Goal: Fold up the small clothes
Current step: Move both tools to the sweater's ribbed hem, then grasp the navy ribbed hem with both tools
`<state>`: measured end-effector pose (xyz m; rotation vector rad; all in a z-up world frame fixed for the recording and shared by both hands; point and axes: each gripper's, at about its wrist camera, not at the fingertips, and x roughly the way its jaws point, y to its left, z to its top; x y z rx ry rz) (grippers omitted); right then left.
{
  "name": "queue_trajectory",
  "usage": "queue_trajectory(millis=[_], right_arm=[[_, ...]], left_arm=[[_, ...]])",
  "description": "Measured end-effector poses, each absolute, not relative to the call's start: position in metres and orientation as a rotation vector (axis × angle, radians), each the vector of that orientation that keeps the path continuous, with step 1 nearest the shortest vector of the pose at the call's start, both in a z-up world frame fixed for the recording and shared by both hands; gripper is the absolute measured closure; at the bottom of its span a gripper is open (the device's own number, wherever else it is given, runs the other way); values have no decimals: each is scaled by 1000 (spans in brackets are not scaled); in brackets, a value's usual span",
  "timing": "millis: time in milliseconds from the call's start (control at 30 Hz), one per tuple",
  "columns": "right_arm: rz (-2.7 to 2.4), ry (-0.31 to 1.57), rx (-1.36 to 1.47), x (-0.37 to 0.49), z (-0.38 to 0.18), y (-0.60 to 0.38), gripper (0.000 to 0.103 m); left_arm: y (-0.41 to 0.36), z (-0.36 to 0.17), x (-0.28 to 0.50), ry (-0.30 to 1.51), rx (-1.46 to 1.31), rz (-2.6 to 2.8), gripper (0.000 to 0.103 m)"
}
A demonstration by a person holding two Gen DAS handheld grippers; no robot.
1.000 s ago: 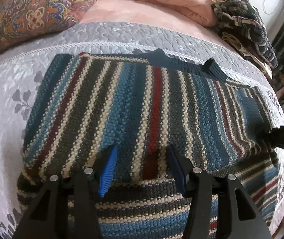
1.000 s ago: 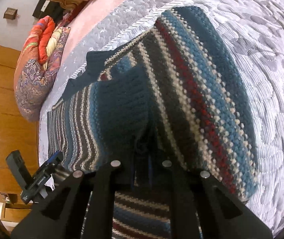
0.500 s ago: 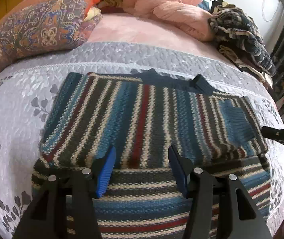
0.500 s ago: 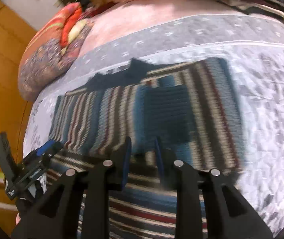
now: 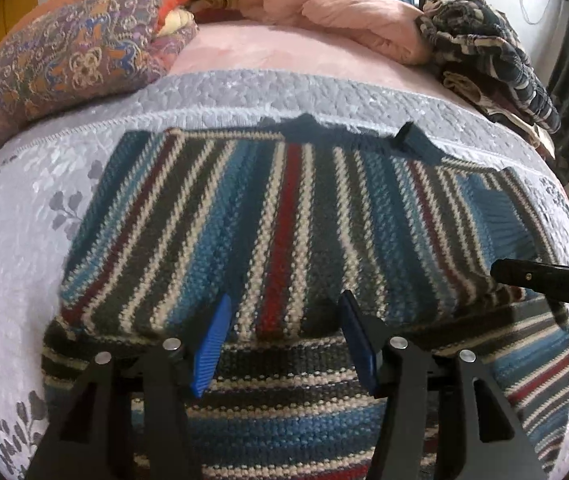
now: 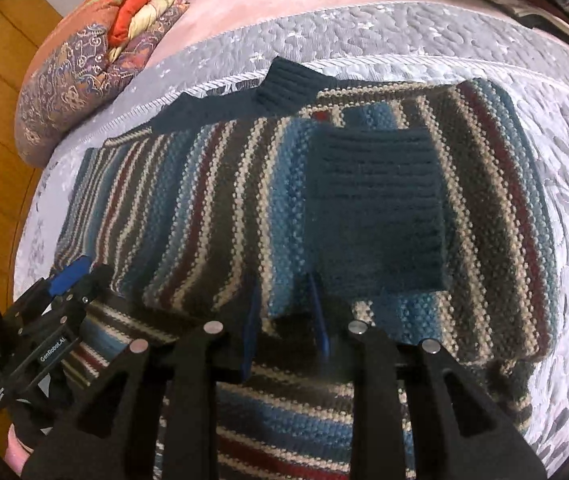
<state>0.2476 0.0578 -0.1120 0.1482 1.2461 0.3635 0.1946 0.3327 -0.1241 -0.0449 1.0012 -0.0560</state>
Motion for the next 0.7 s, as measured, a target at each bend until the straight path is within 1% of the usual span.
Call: queue_trajectory(millis=[600, 700], right_arm=[[367, 1192, 161, 240, -124, 55, 78], [359, 1186, 154, 241, -126, 57, 78]], left_arm=[[332, -131, 193, 973, -24, -68, 44], [332, -133, 193, 971, -18, -65, 42]])
